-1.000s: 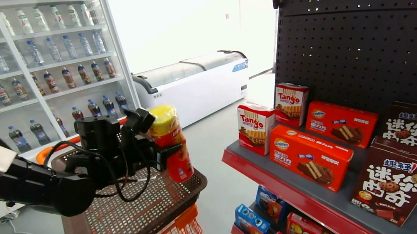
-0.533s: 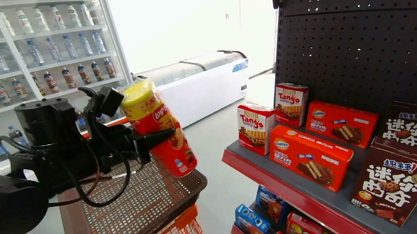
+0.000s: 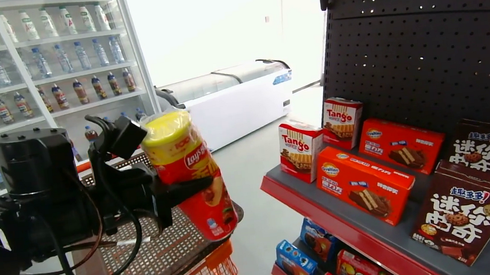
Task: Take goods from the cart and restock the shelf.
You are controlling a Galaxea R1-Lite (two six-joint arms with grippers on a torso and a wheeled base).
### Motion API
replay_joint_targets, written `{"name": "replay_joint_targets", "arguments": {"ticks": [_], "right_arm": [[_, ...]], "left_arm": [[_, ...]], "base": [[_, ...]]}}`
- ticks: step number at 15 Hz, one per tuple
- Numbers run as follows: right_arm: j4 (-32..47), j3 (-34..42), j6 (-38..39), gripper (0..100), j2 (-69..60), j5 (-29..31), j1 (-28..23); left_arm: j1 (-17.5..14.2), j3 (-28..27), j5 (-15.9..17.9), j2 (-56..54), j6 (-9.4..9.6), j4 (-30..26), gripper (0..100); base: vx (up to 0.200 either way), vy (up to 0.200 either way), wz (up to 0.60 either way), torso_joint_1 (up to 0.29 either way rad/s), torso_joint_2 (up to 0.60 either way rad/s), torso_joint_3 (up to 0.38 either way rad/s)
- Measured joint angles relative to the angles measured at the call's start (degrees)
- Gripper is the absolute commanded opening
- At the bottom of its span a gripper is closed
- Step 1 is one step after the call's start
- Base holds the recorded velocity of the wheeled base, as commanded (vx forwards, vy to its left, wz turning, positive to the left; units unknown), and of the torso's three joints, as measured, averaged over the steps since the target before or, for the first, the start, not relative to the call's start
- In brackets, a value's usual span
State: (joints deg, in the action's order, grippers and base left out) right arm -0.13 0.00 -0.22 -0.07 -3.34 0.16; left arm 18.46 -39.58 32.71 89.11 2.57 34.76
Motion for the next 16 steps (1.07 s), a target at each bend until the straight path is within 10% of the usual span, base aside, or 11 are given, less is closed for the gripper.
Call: {"name": "replay_joint_targets", "arguments": {"ticks": [3, 16], "right_arm": [[-0.02, 0.0, 0.0, 100, 0.0, -0.05, 0.0], [-0.02, 0.0, -0.02, 100, 0.0, -0.07, 0.0]], "left_arm": [[2.82, 0.72, 0.18, -4.02, 2.73, -6.64, 0], [9.65, -4.07, 4.22, -7.17, 2.86, -14.01, 0]], "base": [[0.0, 0.0, 0.0, 0.0, 0.0, 0.0], [0.0, 0.0, 0.0, 0.0, 0.0, 0.0]]}}
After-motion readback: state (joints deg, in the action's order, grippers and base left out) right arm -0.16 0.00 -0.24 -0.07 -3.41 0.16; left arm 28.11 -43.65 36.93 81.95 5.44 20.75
